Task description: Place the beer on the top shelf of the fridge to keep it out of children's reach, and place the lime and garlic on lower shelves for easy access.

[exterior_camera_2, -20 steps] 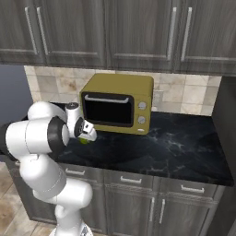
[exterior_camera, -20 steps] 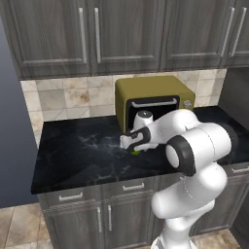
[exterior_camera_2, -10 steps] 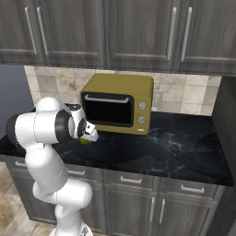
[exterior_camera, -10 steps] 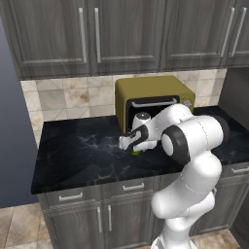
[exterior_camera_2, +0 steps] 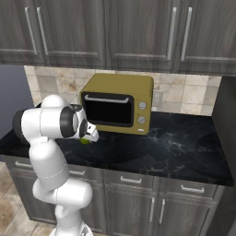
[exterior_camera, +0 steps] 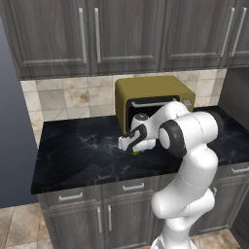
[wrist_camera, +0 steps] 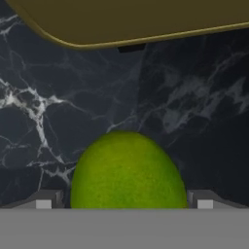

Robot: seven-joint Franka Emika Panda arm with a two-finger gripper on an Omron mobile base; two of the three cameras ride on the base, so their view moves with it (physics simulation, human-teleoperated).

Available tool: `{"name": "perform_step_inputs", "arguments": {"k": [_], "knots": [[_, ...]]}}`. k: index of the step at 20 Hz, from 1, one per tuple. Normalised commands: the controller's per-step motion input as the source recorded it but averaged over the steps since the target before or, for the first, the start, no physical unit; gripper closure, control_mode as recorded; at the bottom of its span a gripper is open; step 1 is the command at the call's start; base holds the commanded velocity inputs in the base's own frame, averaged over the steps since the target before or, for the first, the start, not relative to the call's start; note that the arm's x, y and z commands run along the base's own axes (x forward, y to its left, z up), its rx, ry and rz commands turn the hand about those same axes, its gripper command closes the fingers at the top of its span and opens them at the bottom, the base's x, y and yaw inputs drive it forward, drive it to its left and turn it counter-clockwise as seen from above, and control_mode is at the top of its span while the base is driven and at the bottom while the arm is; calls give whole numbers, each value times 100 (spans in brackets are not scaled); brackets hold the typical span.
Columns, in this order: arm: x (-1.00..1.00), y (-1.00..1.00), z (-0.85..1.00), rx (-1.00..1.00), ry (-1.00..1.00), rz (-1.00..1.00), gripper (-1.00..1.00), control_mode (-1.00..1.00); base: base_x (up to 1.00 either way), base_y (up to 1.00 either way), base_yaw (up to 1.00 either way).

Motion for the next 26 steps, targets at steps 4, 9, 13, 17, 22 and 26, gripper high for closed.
{"name": "perform_step_inputs", "arguments": {"k": [4, 9, 13, 17, 22, 26], "knots": [[0, 3, -16, 0, 0, 0, -100, -100, 0, 0, 0], [0, 6, -23, 0, 1, 0, 100, -100, 0, 0, 0], [0, 3, -25, 0, 1, 0, 100, -100, 0, 0, 0], [-4, 0, -15, 0, 0, 0, 100, -100, 0, 0, 0], [-47, -12, 15, 0, -14, 3, 100, -100, 0, 0, 0], [-75, -37, 63, 5, -31, 8, 100, -100, 0, 0, 0]]}}
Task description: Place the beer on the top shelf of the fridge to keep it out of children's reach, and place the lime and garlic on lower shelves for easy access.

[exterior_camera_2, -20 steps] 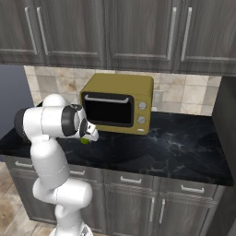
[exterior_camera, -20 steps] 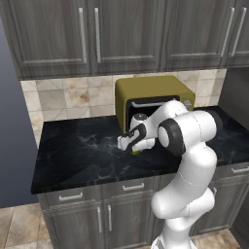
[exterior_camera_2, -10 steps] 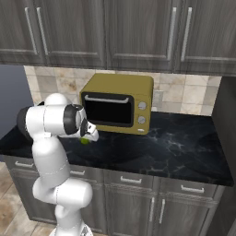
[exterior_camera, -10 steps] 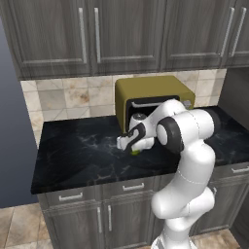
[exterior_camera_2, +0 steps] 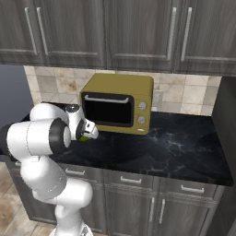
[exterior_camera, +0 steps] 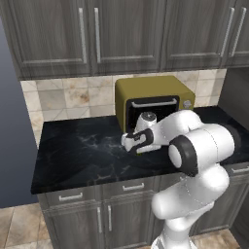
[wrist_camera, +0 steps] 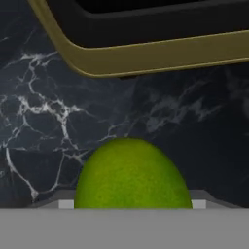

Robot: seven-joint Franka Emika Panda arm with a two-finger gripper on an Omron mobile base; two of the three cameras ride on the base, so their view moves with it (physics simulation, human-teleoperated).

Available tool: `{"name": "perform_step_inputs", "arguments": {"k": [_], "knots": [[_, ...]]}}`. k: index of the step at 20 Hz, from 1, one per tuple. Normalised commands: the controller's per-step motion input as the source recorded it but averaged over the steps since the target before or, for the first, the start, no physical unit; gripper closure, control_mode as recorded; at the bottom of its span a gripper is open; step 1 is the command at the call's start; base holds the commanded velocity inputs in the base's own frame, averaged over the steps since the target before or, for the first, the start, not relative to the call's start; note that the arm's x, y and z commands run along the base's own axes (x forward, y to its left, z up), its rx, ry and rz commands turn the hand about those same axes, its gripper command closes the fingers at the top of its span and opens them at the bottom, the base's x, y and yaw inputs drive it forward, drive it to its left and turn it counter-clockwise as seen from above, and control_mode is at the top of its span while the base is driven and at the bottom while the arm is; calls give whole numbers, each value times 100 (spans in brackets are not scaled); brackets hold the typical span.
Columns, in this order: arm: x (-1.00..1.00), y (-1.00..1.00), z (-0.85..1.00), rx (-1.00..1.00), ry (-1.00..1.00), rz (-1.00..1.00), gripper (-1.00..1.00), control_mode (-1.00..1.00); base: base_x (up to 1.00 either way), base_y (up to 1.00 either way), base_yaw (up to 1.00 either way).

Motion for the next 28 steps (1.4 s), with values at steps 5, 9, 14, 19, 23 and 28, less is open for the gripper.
{"name": "perform_step_inputs", "arguments": {"k": [5, 9, 14, 19, 23, 28], "knots": [[-84, -37, 95, 6, -29, 8, 100, -100, 0, 0, 0], [-87, -23, 100, 1, -23, 8, 100, -100, 0, 0, 0], [-83, -5, 100, 0, -11, 4, 100, -100, 0, 0, 0], [-83, 0, 99, -3, 0, 0, 100, -100, 0, 0, 0], [-67, 0, 100, -5, 0, 0, 100, -100, 0, 0, 0], [-54, 0, 92, -4, 2, 0, 100, -100, 0, 0, 0]]}}
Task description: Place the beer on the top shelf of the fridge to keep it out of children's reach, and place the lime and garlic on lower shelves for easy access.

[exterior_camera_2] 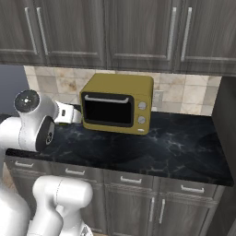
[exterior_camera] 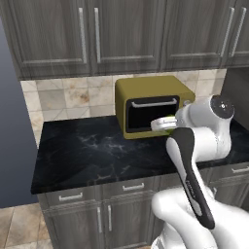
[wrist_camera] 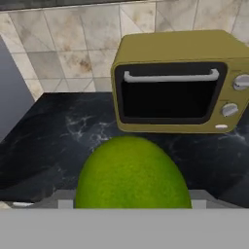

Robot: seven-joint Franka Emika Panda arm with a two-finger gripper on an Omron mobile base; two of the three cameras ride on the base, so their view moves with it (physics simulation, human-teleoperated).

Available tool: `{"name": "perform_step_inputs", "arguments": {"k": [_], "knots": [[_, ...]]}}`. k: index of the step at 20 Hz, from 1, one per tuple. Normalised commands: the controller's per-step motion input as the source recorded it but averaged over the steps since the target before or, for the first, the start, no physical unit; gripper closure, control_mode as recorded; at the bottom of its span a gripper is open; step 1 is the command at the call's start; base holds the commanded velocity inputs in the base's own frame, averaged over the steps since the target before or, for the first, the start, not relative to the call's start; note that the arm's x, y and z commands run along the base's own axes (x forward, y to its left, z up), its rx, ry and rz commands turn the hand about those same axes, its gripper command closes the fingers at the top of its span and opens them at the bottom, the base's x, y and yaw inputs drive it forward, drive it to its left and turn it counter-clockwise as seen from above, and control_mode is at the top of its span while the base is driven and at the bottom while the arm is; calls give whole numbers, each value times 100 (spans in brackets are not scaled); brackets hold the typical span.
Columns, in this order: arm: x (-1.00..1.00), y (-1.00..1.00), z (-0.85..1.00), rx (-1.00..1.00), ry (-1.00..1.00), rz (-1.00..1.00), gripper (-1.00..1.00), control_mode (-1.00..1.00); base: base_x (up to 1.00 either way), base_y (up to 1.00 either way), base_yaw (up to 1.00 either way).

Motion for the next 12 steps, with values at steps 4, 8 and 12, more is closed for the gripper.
{"name": "perform_step_inputs", "arguments": {"k": [4, 8, 12], "knots": [[-57, 0, 31, -6, 6, 0, 100, -100, 0, 0, 0], [-57, 0, 8, -6, 5, 0, 100, -100, 0, 0, 0], [-58, -1, 0, -4, 2, 0, 100, -100, 0, 0, 0]]}}
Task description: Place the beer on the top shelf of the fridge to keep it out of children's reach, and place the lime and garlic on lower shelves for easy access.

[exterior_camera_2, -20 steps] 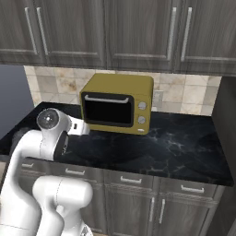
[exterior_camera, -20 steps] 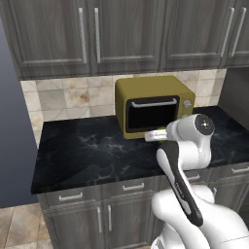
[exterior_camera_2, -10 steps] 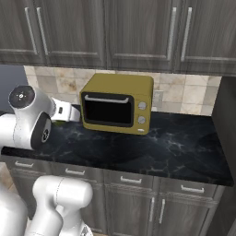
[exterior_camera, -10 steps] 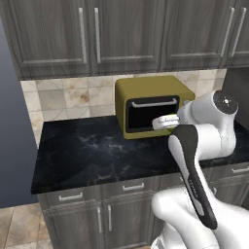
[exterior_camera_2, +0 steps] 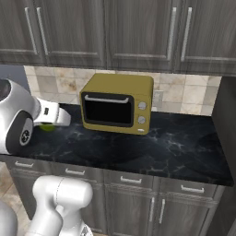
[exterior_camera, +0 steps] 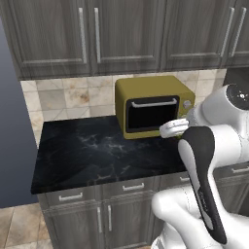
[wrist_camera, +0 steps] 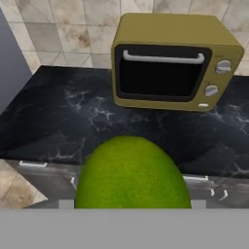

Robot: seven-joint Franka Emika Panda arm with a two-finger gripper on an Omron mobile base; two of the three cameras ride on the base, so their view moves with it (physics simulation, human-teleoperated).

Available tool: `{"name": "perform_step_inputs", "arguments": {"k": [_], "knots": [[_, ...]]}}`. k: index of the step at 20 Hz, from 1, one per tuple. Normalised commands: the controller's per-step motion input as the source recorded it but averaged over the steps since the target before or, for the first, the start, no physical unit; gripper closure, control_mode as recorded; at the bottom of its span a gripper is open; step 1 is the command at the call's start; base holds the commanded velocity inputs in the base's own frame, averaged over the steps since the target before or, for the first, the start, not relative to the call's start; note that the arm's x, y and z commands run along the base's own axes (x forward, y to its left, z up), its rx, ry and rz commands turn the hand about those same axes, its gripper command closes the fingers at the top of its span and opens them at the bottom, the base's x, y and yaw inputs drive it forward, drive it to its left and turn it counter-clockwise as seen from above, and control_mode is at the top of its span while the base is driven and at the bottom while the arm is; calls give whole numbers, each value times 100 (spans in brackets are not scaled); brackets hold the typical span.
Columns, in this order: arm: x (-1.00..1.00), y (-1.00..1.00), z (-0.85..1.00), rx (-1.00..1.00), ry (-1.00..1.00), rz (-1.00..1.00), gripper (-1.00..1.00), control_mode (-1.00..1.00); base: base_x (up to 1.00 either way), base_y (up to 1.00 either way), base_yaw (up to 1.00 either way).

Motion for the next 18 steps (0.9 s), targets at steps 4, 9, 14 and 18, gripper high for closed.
{"name": "perform_step_inputs", "arguments": {"k": [4, 9, 14, 18], "knots": [[-50, -4, 0, -1, 1, 0, 100, -100, 0, 0, 0], [-27, 0, 0, -2, 7, 0, 100, 100, -3, 0, 0], [0, 0, 0, 0, 0, 0, 100, 100, 0, -20, -1], [0, 0, 0, 0, 0, 0, 100, 100, -17, -55, -5]]}}
